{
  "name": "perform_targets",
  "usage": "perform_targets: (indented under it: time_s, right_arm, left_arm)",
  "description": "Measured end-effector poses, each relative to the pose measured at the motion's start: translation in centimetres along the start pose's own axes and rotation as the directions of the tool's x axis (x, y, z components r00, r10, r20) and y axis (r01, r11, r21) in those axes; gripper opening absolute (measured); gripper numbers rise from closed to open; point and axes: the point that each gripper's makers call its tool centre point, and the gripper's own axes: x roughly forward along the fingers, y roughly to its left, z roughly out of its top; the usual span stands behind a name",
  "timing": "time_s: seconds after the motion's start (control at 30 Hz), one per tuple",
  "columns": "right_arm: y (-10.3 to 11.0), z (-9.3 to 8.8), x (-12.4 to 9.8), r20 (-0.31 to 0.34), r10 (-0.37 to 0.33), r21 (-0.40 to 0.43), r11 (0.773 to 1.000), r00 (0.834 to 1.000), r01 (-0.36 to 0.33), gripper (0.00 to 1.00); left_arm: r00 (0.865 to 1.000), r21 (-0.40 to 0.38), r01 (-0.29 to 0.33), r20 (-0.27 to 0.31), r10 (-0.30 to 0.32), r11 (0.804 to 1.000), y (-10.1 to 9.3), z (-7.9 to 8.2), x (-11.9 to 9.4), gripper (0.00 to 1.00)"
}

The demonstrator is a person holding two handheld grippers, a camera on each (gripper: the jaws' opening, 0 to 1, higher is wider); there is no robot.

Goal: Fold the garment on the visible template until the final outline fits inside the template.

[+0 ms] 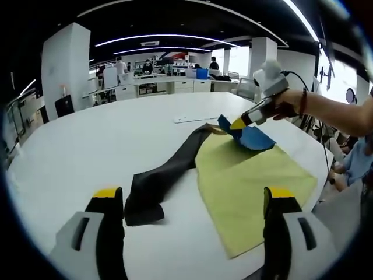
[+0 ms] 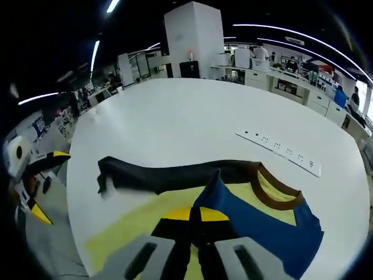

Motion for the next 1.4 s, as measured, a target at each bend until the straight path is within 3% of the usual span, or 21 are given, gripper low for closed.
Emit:
perform_targets:
  time_s: [0.3, 0.83, 1.17, 1.4]
  right_arm:
    - [1.7, -0.6, 0.4, -0.017, 0.039, -0.029, 0.999, 0.999, -0.039, 0.00]
    - [2.7, -2.6, 4.0, -0.046, 0.062, 0.054, 0.997, 0.997, -0.060, 0.00]
    - [3.0, -3.2, 4.0, -0.054, 0.083, 0.059, 0.995, 0.995, -0.080, 0.01]
    - [-0.2, -4.0, 2.3, -0.044, -0.009, 0.036, 0.999, 0.999, 0.010, 0.32]
  left_arm:
    - [1.000, -0.002, 0.000, -0.002, 0.000, 1.000, 0.0, -0.1, 0.1, 0.98]
    - [1.000, -0.009, -0.012, -0.013, 0.012, 1.000, 0.5, -0.6, -0.4, 0.98]
    - [1.000, -0.025, -0.021, -0.007, 0.021, 0.999, 0.5, -0.8, -0.5, 0.98]
    - [1.000, -0.027, -0.027, 0.009, 0.027, 0.999, 0.4, -0.3, -0.4, 0.99]
